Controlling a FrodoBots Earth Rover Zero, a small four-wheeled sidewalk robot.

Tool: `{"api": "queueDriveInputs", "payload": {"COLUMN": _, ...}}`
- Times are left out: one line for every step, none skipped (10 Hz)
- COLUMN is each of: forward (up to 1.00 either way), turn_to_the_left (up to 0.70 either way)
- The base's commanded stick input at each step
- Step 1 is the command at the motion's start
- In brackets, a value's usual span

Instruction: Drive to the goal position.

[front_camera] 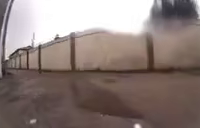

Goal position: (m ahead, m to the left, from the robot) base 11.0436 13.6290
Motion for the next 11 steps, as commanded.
{"api": "queueDriveInputs", "payload": {"forward": 0.70, "turn_to_the_left": 0.07}}
{"api": "queueDriveInputs", "payload": {"forward": 0.70, "turn_to_the_left": 0.07}}
{"api": "queueDriveInputs", "payload": {"forward": 0.70, "turn_to_the_left": 0.07}}
{"api": "queueDriveInputs", "payload": {"forward": 0.70, "turn_to_the_left": 0.07}}
{"api": "queueDriveInputs", "payload": {"forward": 0.70, "turn_to_the_left": 0.07}}
{"api": "queueDriveInputs", "payload": {"forward": 0.70, "turn_to_the_left": 0.07}}
{"api": "queueDriveInputs", "payload": {"forward": 0.70, "turn_to_the_left": 0.07}}
{"api": "queueDriveInputs", "payload": {"forward": 0.70, "turn_to_the_left": 0.07}}
{"api": "queueDriveInputs", "payload": {"forward": 0.70, "turn_to_the_left": 0.07}}
{"api": "queueDriveInputs", "payload": {"forward": 0.70, "turn_to_the_left": 0.07}}
{"api": "queueDriveInputs", "payload": {"forward": 0.70, "turn_to_the_left": 0.08}}
